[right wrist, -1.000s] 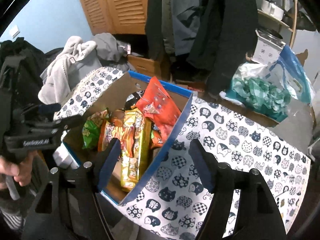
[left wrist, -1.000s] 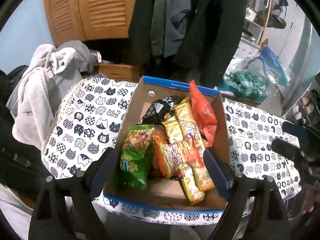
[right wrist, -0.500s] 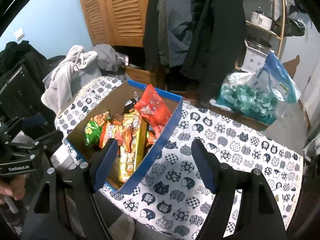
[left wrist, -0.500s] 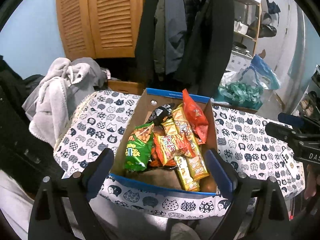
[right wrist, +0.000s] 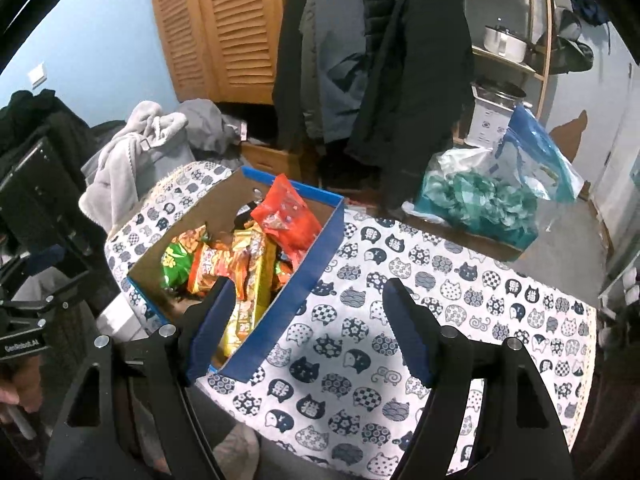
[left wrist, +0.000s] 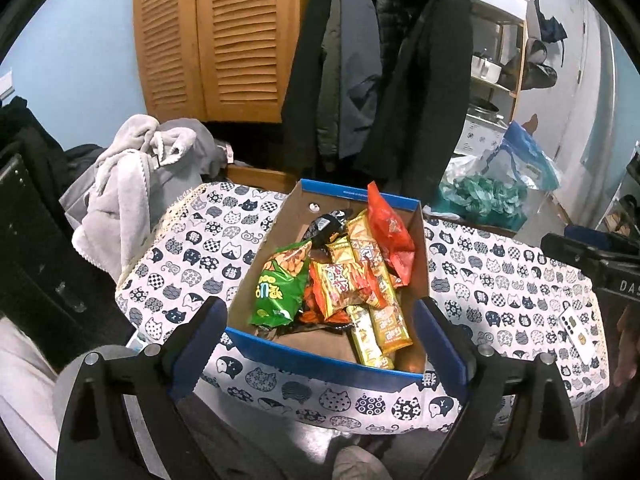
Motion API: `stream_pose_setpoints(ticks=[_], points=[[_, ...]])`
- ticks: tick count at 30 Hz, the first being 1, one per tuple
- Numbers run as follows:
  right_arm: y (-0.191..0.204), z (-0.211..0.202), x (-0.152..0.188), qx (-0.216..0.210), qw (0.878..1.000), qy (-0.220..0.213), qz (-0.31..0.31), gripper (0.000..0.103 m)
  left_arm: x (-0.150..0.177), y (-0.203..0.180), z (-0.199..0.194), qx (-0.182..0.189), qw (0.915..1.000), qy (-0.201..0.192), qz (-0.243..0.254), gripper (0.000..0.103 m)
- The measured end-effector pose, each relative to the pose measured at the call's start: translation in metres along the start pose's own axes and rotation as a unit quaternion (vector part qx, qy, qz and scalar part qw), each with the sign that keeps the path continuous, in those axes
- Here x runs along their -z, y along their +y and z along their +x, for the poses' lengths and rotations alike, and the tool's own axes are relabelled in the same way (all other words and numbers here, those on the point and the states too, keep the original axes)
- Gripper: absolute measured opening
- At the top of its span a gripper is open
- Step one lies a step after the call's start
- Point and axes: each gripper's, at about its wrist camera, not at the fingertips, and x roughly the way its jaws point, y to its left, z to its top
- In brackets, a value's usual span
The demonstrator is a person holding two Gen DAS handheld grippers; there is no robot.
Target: Organize snacks
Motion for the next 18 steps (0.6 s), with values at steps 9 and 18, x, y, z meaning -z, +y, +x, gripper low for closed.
stream_pose_setpoints(ticks=[9, 18], points=[[-0.002, -0.002, 0.001, -0.004, 1.0, 0.002, 0.002, 0.075, 0.001, -0.01, -0.005, 0.0, 0.9999, -0.004, 0.014, 0.095], [-0.002, -0.004, 0.002, -0.001, 1.0, 0.001, 0.001, 0.075, 0.0, -0.014, -0.007, -0.007, 0.9997, -0.008, 0.023, 0.095]])
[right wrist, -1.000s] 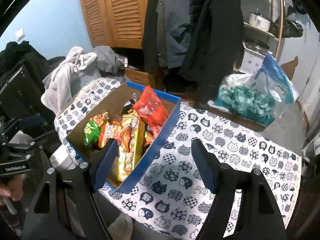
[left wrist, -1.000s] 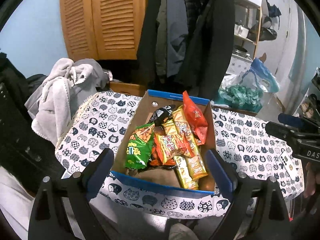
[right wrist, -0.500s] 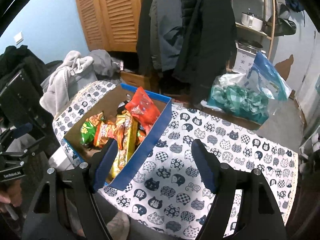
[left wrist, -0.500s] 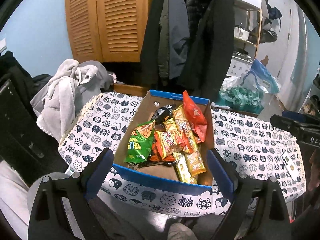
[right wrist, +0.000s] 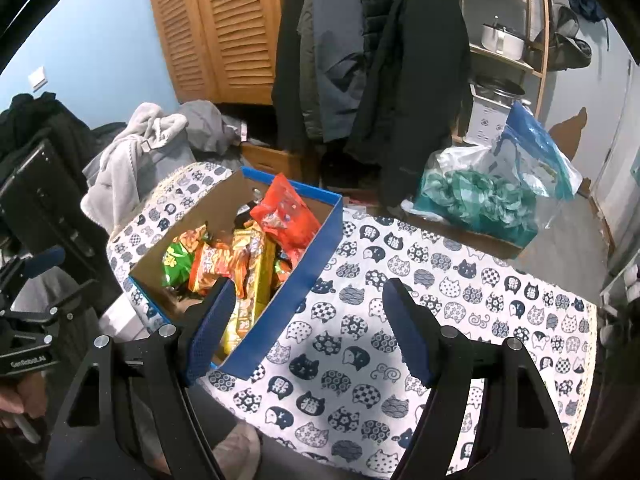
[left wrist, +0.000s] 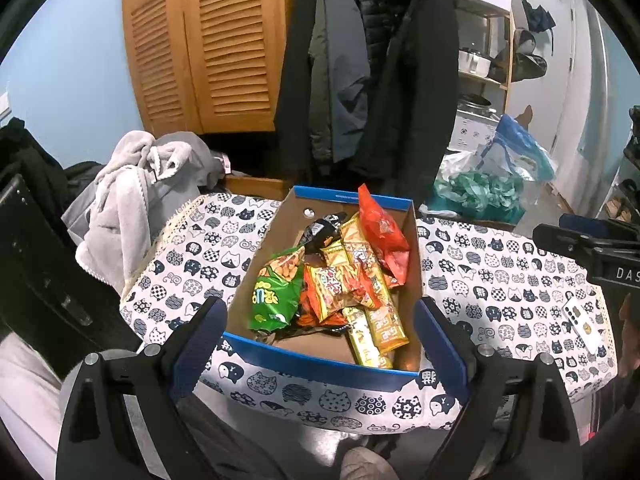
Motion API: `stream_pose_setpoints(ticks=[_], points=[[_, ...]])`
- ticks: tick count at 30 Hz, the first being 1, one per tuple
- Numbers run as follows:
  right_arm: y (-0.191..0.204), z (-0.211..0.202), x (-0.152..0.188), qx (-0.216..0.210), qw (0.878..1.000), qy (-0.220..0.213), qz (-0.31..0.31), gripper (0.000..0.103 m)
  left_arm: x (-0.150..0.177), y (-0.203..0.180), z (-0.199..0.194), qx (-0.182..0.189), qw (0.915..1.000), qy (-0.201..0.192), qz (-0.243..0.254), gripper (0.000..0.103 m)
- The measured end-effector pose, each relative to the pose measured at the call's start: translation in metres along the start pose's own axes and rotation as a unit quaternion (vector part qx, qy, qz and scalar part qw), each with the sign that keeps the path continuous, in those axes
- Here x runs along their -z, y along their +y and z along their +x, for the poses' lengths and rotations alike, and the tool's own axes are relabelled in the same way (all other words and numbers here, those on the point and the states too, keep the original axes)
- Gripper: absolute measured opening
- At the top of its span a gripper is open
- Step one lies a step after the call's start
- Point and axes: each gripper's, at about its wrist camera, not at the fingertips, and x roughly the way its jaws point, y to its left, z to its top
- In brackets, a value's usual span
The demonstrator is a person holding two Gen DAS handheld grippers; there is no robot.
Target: Organize snacks
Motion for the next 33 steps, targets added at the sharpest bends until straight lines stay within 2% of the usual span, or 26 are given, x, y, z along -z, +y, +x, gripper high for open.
stream_pose_setpoints(ticks=[33], points=[[-0.0013, -0.0011, -0.0001, 0.001, 1.0, 0.001, 0.004, 0.075, 0.0009, -0.003, -0.0042, -0.007, 1.0, 0.0, -0.002, 0.095]])
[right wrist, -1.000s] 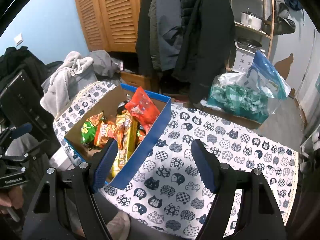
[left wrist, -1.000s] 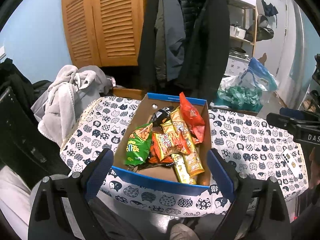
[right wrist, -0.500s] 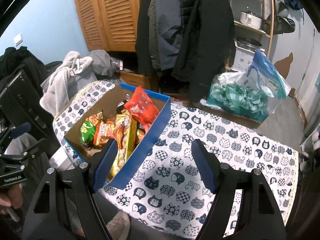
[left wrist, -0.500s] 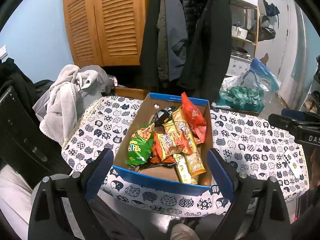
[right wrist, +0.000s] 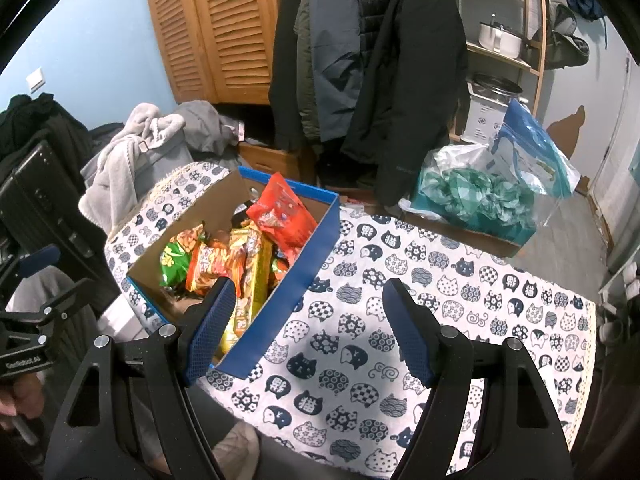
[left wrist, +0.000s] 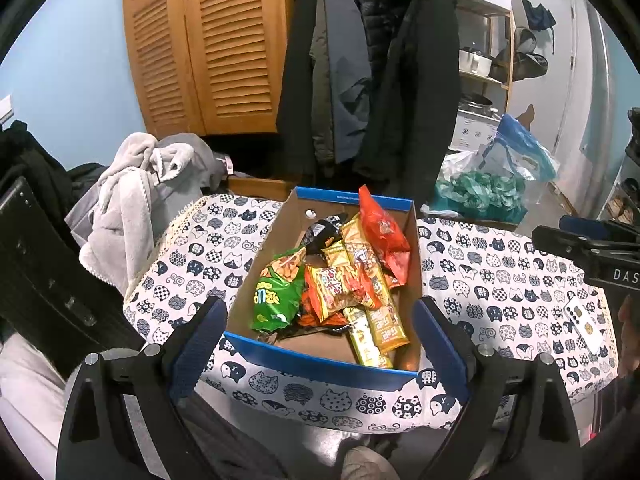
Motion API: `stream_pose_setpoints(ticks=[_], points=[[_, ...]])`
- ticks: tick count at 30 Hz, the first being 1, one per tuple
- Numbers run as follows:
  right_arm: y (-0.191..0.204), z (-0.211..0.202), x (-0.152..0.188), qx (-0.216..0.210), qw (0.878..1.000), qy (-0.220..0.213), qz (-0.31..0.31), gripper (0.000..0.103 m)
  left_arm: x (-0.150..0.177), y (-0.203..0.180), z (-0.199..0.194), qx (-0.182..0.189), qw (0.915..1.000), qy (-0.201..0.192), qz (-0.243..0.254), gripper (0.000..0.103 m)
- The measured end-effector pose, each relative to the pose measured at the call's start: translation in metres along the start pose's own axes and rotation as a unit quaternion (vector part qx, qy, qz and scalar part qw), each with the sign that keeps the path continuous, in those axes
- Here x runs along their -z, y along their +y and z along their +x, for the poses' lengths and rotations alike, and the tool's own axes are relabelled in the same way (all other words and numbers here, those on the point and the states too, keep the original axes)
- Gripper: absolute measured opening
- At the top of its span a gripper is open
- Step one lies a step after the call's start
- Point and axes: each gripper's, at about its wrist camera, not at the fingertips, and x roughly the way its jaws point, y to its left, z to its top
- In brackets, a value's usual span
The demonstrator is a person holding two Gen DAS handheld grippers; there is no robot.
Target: Organize snacks
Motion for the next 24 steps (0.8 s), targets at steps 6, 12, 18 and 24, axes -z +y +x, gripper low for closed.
stream_pose_setpoints(ticks=[6, 12, 18, 24], points=[[-0.0002, -0.0003, -0.0001, 0.0, 1.0, -0.001, 0.0, 0.075, -0.0005, -0.0006, 0.0, 0.0, 1.0, -0.001, 0.002, 0.095], [-0.0006, -0.0003, 0.0001, 0.0, 1.0, 0.0, 0.0, 0.075, -0.0004, -0.0012, -0.0001, 0.0, 1.0, 0.0, 0.001, 0.095], [-0.0009, -0.0002, 0.0003, 0.0, 1.0, 0.0, 0.0, 0.075, -0.0002, -0.0006, 0.0003, 0.002, 1.0, 0.002, 0.002, 0.095], [-0.0014, -0.0004, 0.0005, -0.001, 1.0, 0.0, 0.0, 0.075, 0.0005, -0.0018, 0.0004, 0.003, 1.0, 0.003, 0.002, 0.095]])
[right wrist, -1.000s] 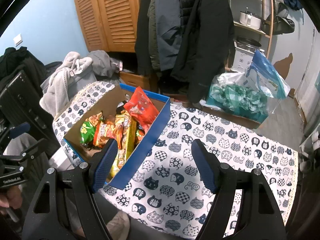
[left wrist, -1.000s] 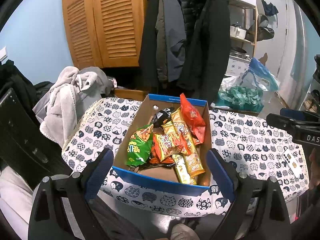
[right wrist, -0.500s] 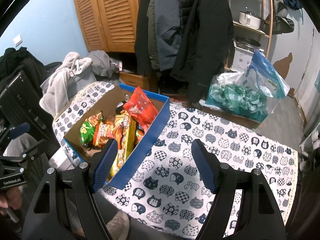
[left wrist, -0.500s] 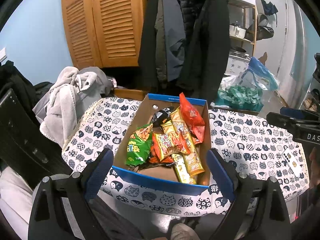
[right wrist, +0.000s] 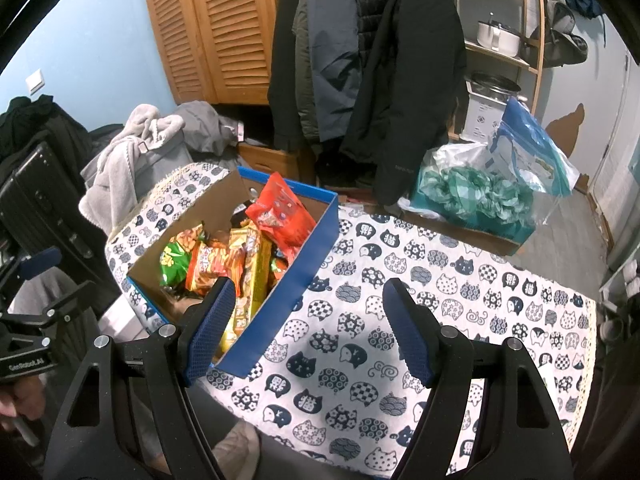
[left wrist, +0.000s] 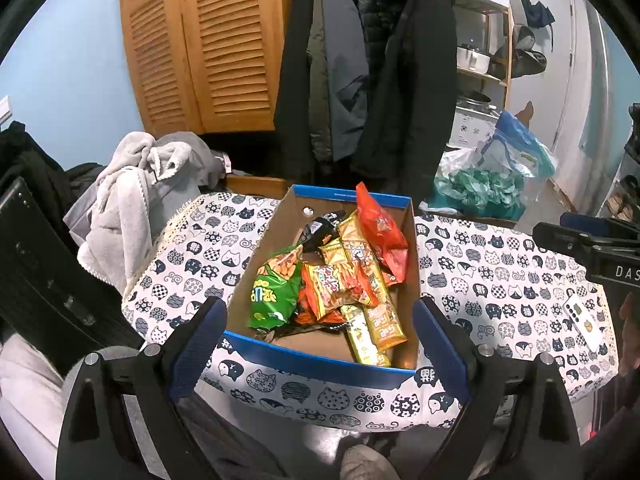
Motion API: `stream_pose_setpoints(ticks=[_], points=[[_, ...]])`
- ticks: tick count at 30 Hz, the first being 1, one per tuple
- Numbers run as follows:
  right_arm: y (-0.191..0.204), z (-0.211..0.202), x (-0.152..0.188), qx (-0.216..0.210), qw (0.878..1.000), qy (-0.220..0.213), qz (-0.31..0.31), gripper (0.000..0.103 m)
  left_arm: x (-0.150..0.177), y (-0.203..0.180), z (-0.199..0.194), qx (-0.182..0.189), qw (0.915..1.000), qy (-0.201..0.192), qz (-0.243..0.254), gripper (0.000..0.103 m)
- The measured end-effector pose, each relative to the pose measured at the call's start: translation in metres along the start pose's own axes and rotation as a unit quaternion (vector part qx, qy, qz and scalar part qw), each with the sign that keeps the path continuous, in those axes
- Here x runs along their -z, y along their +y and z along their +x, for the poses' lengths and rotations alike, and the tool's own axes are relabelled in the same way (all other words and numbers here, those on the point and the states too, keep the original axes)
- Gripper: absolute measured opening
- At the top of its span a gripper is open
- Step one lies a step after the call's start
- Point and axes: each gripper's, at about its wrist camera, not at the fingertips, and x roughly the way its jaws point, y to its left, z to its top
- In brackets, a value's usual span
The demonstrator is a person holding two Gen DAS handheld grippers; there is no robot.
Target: Organize snacks
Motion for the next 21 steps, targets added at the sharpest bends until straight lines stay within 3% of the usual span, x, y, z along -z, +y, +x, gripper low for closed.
stream_pose_setpoints(ticks=[21], points=[[-0.0044, 0.0005, 0.0001, 0.001, 1.0, 0.001, 0.004, 0.075, 0.0, -0.0017, 0.0019, 0.0, 1.0, 0.002, 0.001, 0.095]])
